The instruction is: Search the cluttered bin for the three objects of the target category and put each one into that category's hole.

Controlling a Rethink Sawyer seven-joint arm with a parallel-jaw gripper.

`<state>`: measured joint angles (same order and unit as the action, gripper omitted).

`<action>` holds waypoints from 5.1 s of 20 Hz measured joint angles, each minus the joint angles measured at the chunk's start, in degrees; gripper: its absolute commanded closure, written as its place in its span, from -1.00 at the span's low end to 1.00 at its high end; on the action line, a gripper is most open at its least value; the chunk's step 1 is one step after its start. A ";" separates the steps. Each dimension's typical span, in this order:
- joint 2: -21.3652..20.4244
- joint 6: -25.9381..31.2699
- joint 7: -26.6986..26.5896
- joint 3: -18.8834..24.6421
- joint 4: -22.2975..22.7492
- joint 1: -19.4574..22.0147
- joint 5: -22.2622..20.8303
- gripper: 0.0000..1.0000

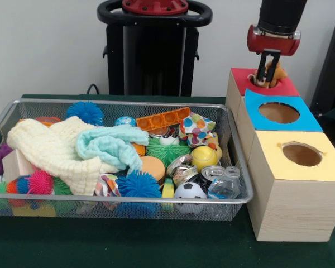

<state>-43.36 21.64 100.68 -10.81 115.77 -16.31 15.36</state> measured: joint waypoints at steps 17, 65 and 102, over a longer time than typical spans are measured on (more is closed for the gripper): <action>-0.93 0.01 0.00 -1.03 0.02 -0.10 -0.02 -1.00; -4.36 9.92 0.00 -0.97 -13.99 14.51 -2.73 -1.00; 13.03 10.07 0.00 0.53 -29.18 20.46 -4.39 -1.00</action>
<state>-30.34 31.71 100.68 -10.28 86.58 4.15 10.97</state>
